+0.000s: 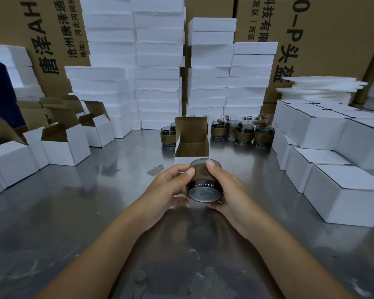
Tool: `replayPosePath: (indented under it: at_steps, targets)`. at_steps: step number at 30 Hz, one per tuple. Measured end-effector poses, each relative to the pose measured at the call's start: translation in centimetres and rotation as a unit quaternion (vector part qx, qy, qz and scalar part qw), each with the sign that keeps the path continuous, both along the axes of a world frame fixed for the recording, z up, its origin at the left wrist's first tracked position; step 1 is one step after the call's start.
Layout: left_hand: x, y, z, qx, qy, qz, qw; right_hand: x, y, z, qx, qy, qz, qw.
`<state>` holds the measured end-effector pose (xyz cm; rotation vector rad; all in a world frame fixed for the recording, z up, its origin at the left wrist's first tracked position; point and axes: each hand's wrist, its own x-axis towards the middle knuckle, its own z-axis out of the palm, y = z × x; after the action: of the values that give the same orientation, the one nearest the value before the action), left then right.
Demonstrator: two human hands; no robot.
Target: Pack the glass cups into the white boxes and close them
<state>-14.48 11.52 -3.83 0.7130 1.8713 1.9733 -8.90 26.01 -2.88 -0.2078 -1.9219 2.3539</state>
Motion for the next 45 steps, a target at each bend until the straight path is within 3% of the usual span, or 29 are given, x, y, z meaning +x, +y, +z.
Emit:
replayPosePath:
  at_steps: [6, 20, 28, 33, 45]
  targets:
    - [0.1, 0.0, 0.1, -0.001, 0.003, 0.006, 1.000, -0.1, 0.4, 0.1, -0.072, -0.010, 0.025, 0.997]
    - [0.2, 0.1, 0.2, -0.007, 0.010, 0.026, 1.000, -0.2, 0.3, -0.1, -0.025, 0.001, 0.025, 0.999]
    - [0.0, 0.3, 0.1, -0.010, 0.013, 0.052, 0.999, -0.2, 0.2, -0.4, 0.040, 0.150, -0.112, 0.981]
    - [-0.4, 0.1, 0.1, 0.004, 0.008, 0.063, 0.998, -0.3, 0.3, -1.0, 0.116, 0.191, -0.098, 0.970]
    - [-1.0, 0.3, 0.2, -0.024, 0.028, 0.202, 0.979, 0.1, 0.3, -0.7, 0.108, 0.214, -0.084, 0.967]
